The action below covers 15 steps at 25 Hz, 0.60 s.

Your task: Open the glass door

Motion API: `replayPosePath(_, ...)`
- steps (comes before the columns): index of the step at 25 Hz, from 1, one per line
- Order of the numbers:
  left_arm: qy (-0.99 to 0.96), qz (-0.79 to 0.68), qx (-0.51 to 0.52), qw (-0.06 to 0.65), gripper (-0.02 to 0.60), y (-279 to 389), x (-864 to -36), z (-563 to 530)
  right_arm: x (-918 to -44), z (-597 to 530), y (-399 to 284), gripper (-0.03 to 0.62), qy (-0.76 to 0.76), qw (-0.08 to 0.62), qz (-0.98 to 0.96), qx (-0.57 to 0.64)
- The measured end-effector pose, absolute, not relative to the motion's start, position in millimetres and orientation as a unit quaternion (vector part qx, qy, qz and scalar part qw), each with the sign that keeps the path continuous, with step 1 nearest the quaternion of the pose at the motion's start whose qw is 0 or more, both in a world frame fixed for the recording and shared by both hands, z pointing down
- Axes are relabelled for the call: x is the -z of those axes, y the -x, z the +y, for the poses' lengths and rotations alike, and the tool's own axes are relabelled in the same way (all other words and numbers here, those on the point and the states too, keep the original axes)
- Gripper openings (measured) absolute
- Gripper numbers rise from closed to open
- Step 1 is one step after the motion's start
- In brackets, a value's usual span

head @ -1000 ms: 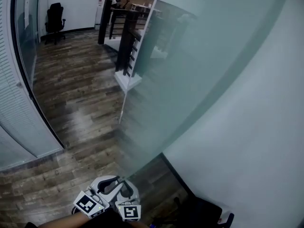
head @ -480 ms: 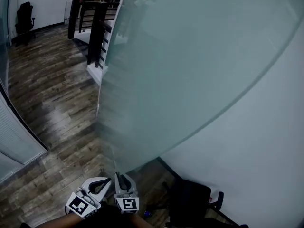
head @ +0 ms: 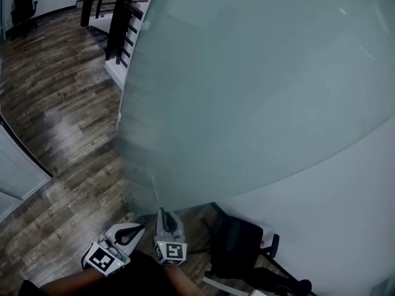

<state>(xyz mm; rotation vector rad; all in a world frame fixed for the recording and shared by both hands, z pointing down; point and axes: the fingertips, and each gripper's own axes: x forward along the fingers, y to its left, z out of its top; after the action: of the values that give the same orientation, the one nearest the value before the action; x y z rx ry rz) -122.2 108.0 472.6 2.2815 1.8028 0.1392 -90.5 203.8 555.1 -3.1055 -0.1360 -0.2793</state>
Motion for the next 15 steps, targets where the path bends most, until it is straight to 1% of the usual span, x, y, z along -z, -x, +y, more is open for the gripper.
replayPosePath(7,-0.763,0.633,-0.044,0.123,0.000,126.7,-473.8,109.1,-551.3,232.1,91.5,0.048,0.994,0.019,-0.064,0.084)
replayPosePath(11,-0.749,0.646,-0.080,0.121,0.000,132.3,-488.5,118.2,-555.9,256.3,97.7,0.049,0.994,0.022,-0.069,0.084)
replayPosePath(15,-0.748,0.650,-0.081,0.110,0.000,133.2,-494.9,131.9,-558.6,274.5,103.6,0.051,0.994,0.030,-0.070,0.077)
